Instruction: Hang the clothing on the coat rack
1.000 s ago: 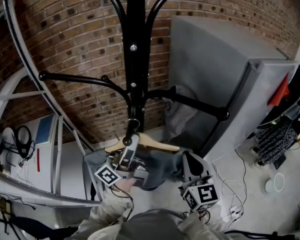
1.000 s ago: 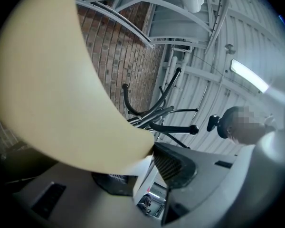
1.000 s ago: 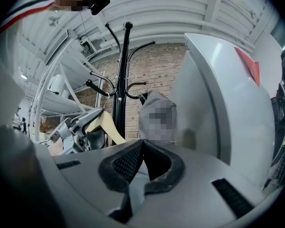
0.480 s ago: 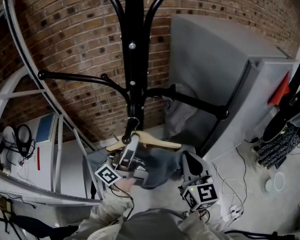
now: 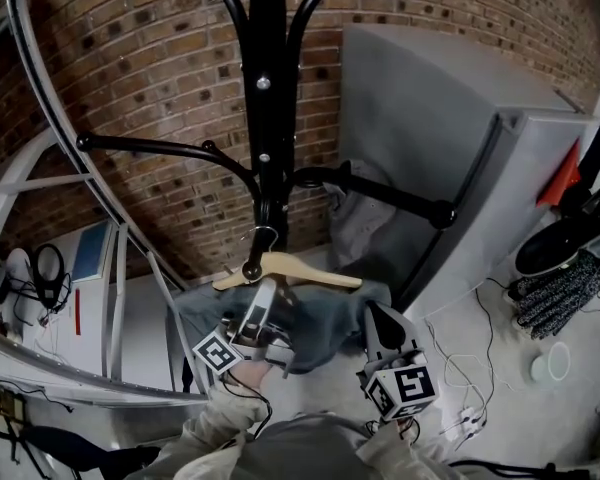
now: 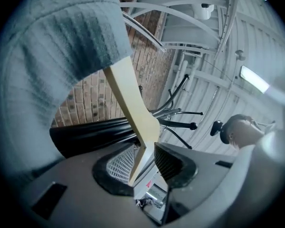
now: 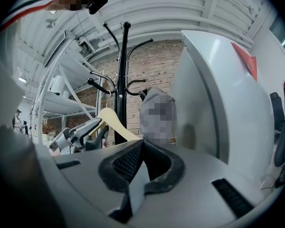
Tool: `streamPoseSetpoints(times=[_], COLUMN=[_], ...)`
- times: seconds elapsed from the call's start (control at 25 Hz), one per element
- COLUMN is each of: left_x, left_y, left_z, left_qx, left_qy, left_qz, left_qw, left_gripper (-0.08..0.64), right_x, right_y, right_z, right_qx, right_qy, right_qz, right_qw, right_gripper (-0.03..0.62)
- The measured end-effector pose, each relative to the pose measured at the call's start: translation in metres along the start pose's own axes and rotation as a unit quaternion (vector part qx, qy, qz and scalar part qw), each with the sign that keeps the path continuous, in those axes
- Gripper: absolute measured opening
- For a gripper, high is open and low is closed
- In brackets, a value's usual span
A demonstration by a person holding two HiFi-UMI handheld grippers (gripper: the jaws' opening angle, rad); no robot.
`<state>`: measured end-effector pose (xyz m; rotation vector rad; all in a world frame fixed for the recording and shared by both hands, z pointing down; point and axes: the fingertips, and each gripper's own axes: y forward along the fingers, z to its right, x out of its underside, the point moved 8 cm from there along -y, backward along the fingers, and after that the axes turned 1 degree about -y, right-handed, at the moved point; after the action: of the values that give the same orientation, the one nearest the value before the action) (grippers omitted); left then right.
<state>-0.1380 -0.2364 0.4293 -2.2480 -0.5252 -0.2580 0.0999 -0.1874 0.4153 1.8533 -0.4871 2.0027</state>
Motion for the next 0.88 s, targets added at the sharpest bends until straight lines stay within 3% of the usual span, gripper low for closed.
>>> streamPoseSetpoints(times=[0.16, 0.24, 0.4, 0.64, 0.76, 0.88], left_x=[0.007, 0.008, 0.014, 0.011, 0.012, 0.017], left_y=[-0.010, -0.012, -0.016, -0.031, -0.036, -0.039], left_z=[0.002, 0.007, 0.016, 0.021, 0.027, 0.035], left_qx=[-0.008, -0.021, -0.056, -0.124, -0.145, -0.166], left_qy=[0.019, 0.063, 0.153, 0.220, 0.263, 0.322], left_qz=[-0.021, -0.040, -0.088, -0.094, -0.113, -0.142], left_qw=[0.9996, 0.9970, 0.9827, 0.9630, 0.9470, 0.9211], left_gripper=[0.132, 0.108, 0.065, 0.035, 0.026, 0.021], right_x=[0.002, 0.003, 0.008, 0.019, 0.023, 0.028], right_y=[-0.002, -0.002, -0.003, -0.001, -0.001, -0.001], right_z=[-0.004, -0.007, -0.012, -0.022, -0.029, -0.034], right_qx=[-0.012, -0.018, -0.029, -0.050, -0.062, -0.071], right_qy=[0.005, 0.006, 0.009, 0.022, 0.024, 0.027], right_qz=[-0.003, -0.006, -0.007, -0.023, -0.030, -0.031], right_qw=[1.000, 1.000, 1.000, 0.998, 0.997, 0.997], right_gripper=[0.023, 0.023, 0.023, 0.023, 0.023, 0.023])
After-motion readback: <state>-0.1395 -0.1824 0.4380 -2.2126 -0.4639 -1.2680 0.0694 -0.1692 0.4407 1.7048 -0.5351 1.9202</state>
